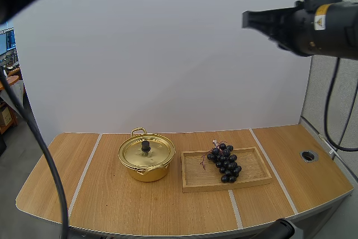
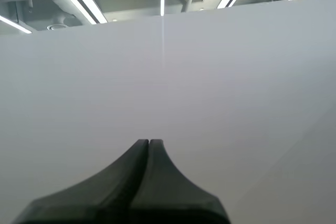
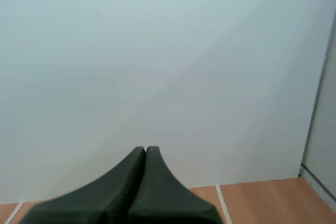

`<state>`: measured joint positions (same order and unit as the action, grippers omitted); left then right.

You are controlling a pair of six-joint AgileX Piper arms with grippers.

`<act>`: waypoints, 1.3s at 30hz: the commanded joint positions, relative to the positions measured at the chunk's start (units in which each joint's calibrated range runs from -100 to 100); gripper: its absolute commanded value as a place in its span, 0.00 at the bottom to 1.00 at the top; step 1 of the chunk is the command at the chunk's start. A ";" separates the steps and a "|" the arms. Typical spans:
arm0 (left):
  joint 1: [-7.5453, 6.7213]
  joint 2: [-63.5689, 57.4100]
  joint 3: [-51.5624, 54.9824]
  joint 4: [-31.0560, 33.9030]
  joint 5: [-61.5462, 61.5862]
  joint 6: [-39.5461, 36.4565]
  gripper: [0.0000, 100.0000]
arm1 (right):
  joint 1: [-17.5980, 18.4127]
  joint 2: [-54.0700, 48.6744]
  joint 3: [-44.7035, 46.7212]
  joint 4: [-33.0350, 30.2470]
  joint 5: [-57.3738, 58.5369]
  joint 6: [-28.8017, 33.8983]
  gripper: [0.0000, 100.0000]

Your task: Open the pot, put the pineapple inside, and close it

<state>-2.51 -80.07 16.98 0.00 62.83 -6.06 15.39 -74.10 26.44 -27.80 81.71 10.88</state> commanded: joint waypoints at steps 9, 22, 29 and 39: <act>-0.13 -17.56 25.76 0.76 -14.61 -4.29 0.00 | -6.67 -18.99 13.10 0.50 -9.95 0.38 0.00; -0.13 -19.15 41.51 0.76 -17.28 -4.41 0.00 | -11.91 -25.90 33.70 9.73 -29.15 -3.94 0.00; -0.13 -19.15 55.05 0.76 -27.82 -4.28 0.00 | -11.91 -25.90 45.74 9.80 -43.90 -7.86 0.00; -0.13 -19.15 69.15 0.76 -36.37 -4.28 0.00 | -11.91 -25.90 58.35 12.97 -51.74 -7.96 0.00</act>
<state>-2.51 -99.06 77.18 0.00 37.12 -9.89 3.72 -99.66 76.30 -17.29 39.72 3.64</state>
